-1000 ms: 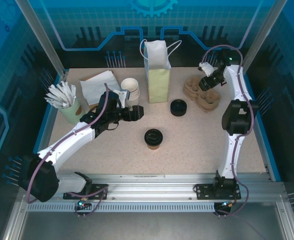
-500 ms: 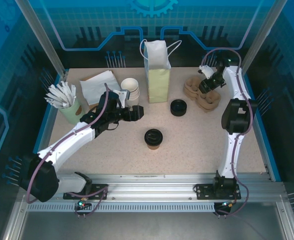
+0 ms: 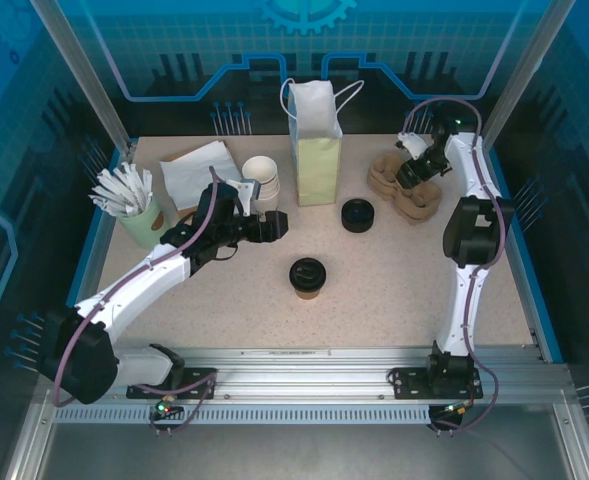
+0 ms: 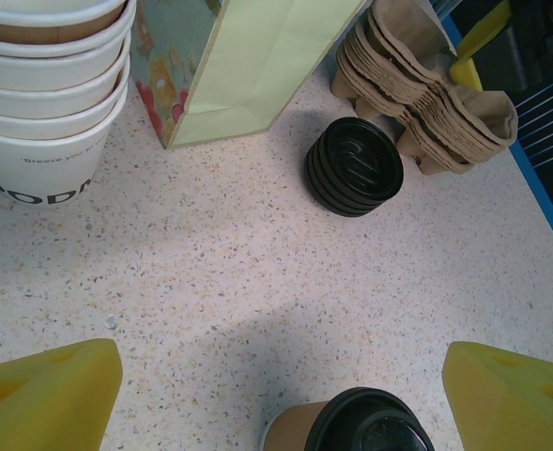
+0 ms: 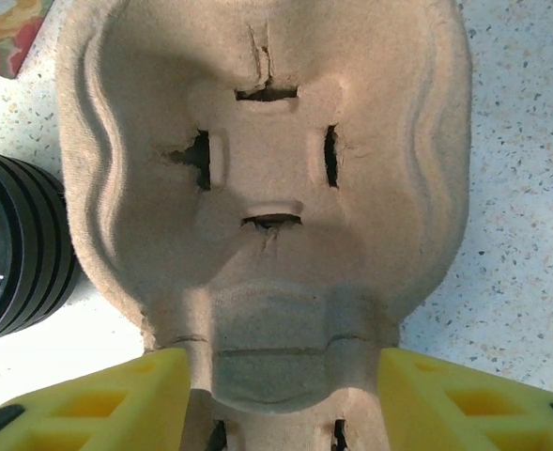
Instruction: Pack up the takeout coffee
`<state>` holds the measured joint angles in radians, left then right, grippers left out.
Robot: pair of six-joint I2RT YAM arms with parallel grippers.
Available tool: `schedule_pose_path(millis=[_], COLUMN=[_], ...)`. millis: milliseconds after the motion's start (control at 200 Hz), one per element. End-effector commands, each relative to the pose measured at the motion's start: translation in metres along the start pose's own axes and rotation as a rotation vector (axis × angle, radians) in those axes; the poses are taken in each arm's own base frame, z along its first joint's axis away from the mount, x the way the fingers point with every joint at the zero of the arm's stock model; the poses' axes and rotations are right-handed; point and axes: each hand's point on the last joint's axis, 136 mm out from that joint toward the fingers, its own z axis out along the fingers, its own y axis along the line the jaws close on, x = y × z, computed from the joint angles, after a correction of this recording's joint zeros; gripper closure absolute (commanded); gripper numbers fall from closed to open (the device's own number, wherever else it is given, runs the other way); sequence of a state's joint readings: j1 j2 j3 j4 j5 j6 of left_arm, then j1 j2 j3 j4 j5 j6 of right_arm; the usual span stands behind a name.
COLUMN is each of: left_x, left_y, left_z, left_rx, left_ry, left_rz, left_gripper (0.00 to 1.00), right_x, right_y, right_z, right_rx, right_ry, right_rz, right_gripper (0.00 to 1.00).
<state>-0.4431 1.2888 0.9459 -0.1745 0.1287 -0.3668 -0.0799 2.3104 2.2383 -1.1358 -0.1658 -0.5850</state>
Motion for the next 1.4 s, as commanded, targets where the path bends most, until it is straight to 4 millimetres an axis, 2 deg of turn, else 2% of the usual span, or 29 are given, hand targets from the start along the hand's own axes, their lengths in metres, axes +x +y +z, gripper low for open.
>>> schedule_pose_path(millis=[0,315,545,845,945,1096,1226,1396], left_x=[0.001,0.001,0.002,0.001,0.002,0.001,0.001,0.000], left_y=[-0.001,-0.001,0.000,-0.001,-0.001,-0.002,-0.002,-0.002], left_z=[0.001,0.001,0.002,0.002,0.003,0.004,0.004,0.004], left_rx=[0.021,0.021,0.022,0.025,0.024,0.028,0.030,0.029], left_ry=[0.000,0.000,0.003,0.002,0.003,0.003,0.005,0.002], left_rz=[-0.014,-0.014,-0.018,-0.018,-0.018,-0.019,-0.017,-0.016], left_gripper=[0.10,0.10,0.10,0.10,0.10,0.10,0.10,0.10], right_x=[0.011,0.016,0.018,0.027,0.025,0.023,0.020,0.016], right_y=[-0.002,-0.004,-0.001,0.002,0.001,-0.001,-0.007,-0.002], right_z=[0.015,0.022,0.019,0.022,0.021,0.024,0.023,0.021], right_rx=[-0.044,-0.056,-0.078,-0.093,-0.089,-0.065,-0.032,-0.048], right_ry=[0.026,0.038,0.035,0.054,0.047,0.054,0.052,0.039], right_rz=[0.017,0.019,0.018,-0.018,-0.023,-0.035,-0.026,-0.036], right_gripper=[0.44,0.44,0.43,0.49,0.50,0.44,0.43,0.43])
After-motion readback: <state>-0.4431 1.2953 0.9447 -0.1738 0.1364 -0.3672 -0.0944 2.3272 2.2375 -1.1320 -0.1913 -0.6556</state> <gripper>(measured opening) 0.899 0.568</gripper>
